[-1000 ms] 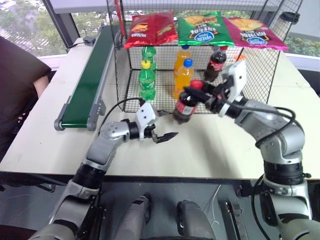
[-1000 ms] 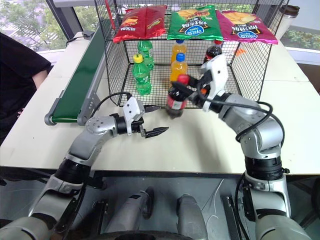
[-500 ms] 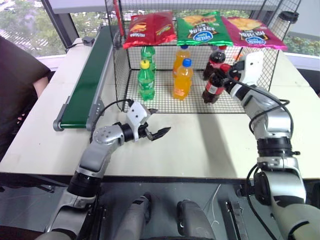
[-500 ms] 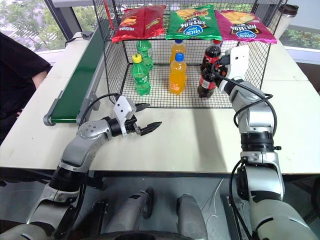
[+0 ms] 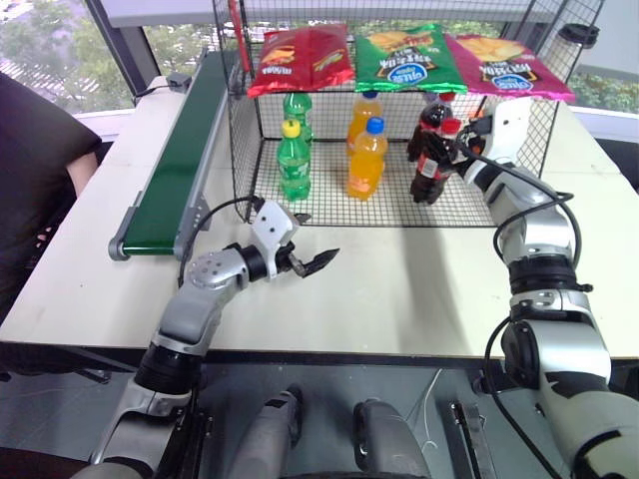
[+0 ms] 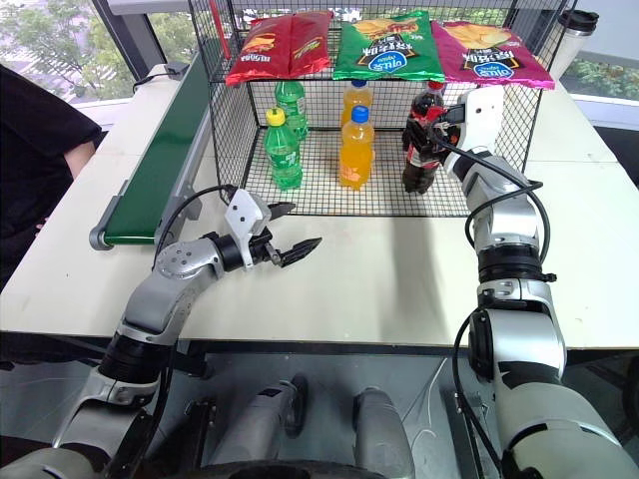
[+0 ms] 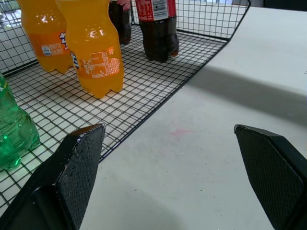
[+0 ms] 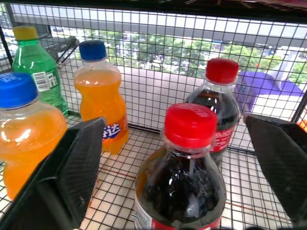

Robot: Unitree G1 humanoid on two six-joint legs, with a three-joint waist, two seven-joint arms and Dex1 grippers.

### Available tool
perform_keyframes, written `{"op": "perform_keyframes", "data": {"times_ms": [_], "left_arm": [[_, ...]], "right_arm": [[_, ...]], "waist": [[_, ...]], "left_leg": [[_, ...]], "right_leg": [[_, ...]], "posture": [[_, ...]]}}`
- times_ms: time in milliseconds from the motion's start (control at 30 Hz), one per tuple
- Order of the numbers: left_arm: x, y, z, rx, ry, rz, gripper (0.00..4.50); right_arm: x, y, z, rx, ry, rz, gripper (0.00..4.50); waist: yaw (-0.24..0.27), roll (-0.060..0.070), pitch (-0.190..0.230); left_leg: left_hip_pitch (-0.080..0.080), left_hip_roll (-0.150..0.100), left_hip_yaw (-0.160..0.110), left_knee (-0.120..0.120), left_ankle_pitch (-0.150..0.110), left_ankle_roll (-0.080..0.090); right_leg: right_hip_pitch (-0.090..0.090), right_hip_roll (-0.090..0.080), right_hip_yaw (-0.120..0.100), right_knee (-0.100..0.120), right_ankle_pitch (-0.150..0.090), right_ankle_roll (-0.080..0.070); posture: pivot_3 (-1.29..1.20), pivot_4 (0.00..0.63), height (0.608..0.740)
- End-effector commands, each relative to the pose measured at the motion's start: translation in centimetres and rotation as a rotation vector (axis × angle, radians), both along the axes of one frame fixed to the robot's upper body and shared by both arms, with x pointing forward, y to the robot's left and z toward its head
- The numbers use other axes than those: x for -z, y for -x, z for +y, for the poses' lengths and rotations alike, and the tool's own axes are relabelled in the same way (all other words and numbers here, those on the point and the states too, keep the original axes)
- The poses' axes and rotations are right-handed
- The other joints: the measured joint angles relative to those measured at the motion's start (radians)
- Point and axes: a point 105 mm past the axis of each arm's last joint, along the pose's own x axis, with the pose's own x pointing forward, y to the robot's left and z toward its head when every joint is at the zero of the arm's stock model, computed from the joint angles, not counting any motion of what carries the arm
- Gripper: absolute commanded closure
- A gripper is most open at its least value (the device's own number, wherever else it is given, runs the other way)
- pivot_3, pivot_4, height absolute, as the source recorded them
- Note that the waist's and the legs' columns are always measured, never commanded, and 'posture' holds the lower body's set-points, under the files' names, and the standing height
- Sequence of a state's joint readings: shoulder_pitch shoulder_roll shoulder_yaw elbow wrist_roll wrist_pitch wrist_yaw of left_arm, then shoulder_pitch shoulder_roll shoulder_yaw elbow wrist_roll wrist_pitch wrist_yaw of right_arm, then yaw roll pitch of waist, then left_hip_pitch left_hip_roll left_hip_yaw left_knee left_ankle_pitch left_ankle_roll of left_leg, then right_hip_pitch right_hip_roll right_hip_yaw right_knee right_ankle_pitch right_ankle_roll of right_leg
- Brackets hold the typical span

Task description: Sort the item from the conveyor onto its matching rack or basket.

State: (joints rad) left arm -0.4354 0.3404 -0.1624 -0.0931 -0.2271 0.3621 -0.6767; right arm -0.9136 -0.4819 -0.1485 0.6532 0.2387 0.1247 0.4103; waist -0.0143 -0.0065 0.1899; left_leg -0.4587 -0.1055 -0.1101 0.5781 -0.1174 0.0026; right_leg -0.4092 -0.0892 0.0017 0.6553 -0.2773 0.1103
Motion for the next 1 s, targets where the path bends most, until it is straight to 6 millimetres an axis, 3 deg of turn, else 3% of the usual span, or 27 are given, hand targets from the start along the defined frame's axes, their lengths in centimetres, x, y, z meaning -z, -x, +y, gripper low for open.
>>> {"op": "perform_keyframes", "data": {"times_ms": [33, 467, 667, 833, 1000], "left_arm": [[-1.2, 0.3, 0.0, 0.003, 0.013, -0.058, 0.0], [-0.3, -0.3, 1.9, -0.109, 0.022, -0.052, 0.0], [0.2, -0.7, 4.8, -0.283, 0.033, -0.092, 0.0], [1.3, 0.4, 6.3, -0.334, 0.017, -0.067, 0.0], [1.9, 0.6, 6.4, -0.361, 0.022, -0.044, 0.0]], "right_arm": [[-2.3, 0.6, -0.1, -0.006, 0.017, -0.07, 0.03], [-0.8, 5.1, -0.2, -0.047, 0.053, -0.002, 0.03], [3.2, 7.8, 3.2, -0.185, -0.048, 0.117, 0.03], [6.7, 9.5, 6.6, -0.296, -0.126, 0.216, 0.03], [8.7, 10.0, 7.2, -0.309, -0.148, 0.27, 0.03]], "waist": [[0.0, 0.0, 0.0], [0.001, 0.0, 0.0], [0.001, 0.0, -0.001], [0.002, 0.001, -0.001], [0.007, 0.001, -0.001]], "left_leg": [[0.0, 0.0, 0.0, 0.0, 0.0, 0.0], [0.0, 0.0, 0.0, 0.0, 0.0, 0.0], [0.0, 0.0, 0.0, 0.0, 0.0, 0.0], [0.001, 0.001, 0.0, 0.0, -0.001, -0.001], [0.001, 0.0, 0.0, 0.0, -0.002, -0.003]], "right_leg": [[0.0, 0.0, 0.0, 0.0, 0.0, 0.0], [0.0, -0.002, 0.001, 0.0, 0.0, 0.0], [0.0, -0.003, 0.002, 0.0, 0.0, 0.0], [0.0, -0.002, 0.002, 0.0, 0.0, -0.001], [0.0, -0.003, 0.002, 0.0, -0.002, -0.004]], "posture": [[0.0, 0.15, 0.738], [0.0, 0.15, 0.738], [0.0, 0.15, 0.738], [0.0, 0.15, 0.738], [0.0, 0.15, 0.738]]}}
